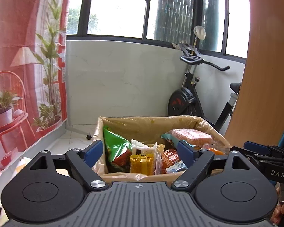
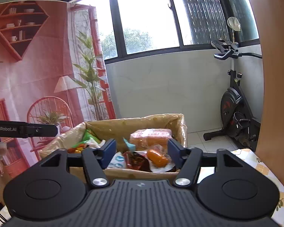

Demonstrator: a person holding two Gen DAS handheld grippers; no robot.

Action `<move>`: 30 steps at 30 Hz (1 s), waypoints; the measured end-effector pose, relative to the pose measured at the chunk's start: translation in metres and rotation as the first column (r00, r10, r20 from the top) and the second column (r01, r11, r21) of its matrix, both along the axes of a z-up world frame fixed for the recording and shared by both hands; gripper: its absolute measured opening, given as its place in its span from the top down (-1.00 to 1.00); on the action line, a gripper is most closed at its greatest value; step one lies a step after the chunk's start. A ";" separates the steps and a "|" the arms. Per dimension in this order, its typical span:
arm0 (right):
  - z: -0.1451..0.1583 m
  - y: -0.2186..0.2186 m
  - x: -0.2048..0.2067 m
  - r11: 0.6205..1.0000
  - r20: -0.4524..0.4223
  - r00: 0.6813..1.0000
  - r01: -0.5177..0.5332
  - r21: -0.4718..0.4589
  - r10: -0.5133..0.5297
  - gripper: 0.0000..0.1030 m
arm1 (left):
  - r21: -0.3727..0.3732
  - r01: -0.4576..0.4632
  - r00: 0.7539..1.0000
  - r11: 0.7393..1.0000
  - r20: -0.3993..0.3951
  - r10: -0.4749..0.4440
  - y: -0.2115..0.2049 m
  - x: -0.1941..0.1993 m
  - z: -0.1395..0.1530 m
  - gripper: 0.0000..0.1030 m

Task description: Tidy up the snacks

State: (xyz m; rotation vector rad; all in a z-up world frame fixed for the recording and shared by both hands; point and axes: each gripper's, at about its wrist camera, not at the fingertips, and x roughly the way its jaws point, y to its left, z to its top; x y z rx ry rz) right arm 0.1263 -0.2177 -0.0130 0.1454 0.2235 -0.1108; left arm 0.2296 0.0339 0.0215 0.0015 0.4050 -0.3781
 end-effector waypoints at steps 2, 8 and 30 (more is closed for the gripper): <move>0.007 0.007 -0.007 1.000 -0.002 1.000 -0.003 -0.002 0.003 -0.55 | 0.014 -0.013 1.000 1.000 0.010 0.013 0.004 -0.011 0.006 -0.76; 0.030 0.031 -0.028 1.000 -0.022 1.000 -0.013 -0.014 0.013 -0.88 | 0.036 -0.052 0.999 0.998 0.016 0.052 0.012 -0.042 0.021 -0.84; 0.085 0.104 -0.125 0.998 0.042 0.999 -0.029 -0.058 0.031 -1.00 | 0.099 -0.211 0.972 0.972 0.131 0.197 0.037 -0.170 0.072 -0.88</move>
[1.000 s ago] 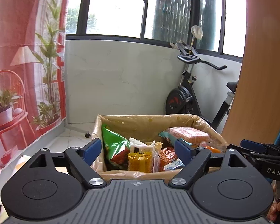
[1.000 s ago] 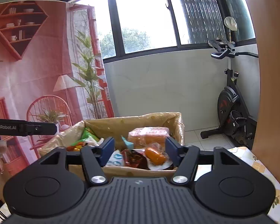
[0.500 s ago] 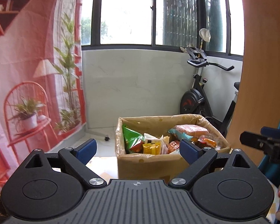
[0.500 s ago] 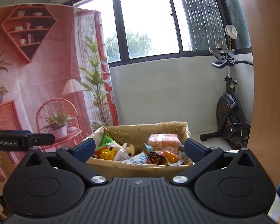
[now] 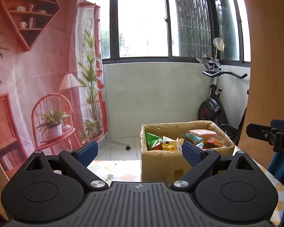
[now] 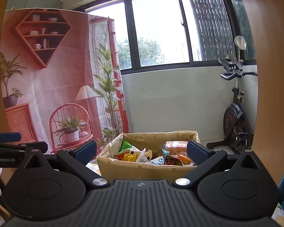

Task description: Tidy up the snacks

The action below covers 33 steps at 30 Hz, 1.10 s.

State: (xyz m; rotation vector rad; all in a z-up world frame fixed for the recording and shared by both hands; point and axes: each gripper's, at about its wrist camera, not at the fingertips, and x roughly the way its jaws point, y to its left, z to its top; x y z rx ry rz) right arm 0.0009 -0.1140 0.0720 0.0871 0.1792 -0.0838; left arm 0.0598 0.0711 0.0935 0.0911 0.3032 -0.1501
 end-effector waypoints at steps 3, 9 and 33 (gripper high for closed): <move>0.003 0.001 -0.006 1.000 0.007 1.000 -0.001 0.003 0.001 -1.00 | 0.008 -0.005 1.000 1.000 0.013 0.005 0.001 -0.006 0.003 -0.88; 0.005 0.001 -0.015 1.000 0.009 1.000 0.002 0.012 -0.002 -1.00 | -0.006 0.003 0.999 1.000 0.032 -0.002 0.002 -0.016 0.008 -0.88; 0.008 0.003 -0.028 1.000 0.017 1.000 0.003 0.013 -0.004 -1.00 | -0.047 -0.006 1.000 0.999 -0.003 0.005 0.012 -0.016 0.002 -0.88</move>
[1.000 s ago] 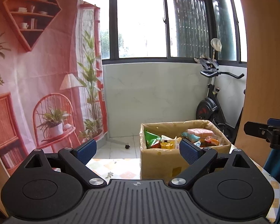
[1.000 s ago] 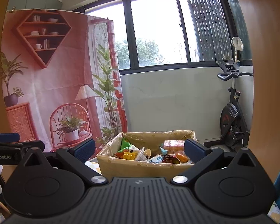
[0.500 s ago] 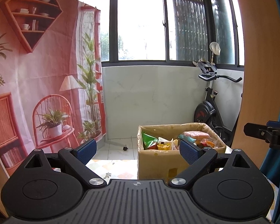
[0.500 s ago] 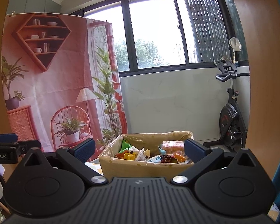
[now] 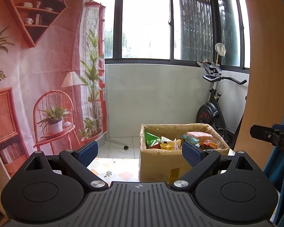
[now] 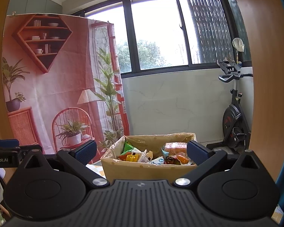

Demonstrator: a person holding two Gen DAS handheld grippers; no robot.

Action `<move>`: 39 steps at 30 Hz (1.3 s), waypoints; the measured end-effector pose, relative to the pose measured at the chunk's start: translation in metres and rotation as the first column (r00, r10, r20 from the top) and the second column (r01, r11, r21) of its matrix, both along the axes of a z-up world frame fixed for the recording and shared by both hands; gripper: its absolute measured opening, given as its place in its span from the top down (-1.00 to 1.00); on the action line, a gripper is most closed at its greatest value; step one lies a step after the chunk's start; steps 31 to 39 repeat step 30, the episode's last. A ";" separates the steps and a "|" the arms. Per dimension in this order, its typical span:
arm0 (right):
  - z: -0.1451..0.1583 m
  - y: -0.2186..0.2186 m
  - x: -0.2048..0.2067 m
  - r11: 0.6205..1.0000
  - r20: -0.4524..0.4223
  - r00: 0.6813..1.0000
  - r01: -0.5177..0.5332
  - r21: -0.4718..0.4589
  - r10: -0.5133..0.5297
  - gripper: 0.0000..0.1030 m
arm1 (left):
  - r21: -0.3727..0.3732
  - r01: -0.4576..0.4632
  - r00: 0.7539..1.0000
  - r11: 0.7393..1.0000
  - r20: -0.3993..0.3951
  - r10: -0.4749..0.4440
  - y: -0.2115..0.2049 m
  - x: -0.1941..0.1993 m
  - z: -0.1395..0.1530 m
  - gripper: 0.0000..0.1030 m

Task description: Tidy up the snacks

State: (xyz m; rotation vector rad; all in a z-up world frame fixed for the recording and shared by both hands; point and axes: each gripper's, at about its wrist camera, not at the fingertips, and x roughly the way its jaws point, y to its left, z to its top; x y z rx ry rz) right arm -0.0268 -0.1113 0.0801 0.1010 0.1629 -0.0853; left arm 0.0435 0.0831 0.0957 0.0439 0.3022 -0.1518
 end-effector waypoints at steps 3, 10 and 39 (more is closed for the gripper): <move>0.000 0.001 0.000 1.000 -0.002 1.000 -0.001 -0.004 0.001 -1.00 | 0.001 -0.004 1.000 1.000 -0.001 0.004 0.000 0.000 0.000 -0.88; 0.001 0.001 0.000 1.000 -0.001 1.000 0.000 -0.005 0.000 -1.00 | 0.000 -0.006 1.000 1.000 -0.003 0.006 0.000 0.000 0.000 -0.88; 0.000 0.002 0.002 1.000 -0.012 1.000 0.000 -0.006 0.000 -1.00 | -0.013 0.007 1.000 1.000 -0.018 -0.007 0.004 0.002 -0.002 -0.88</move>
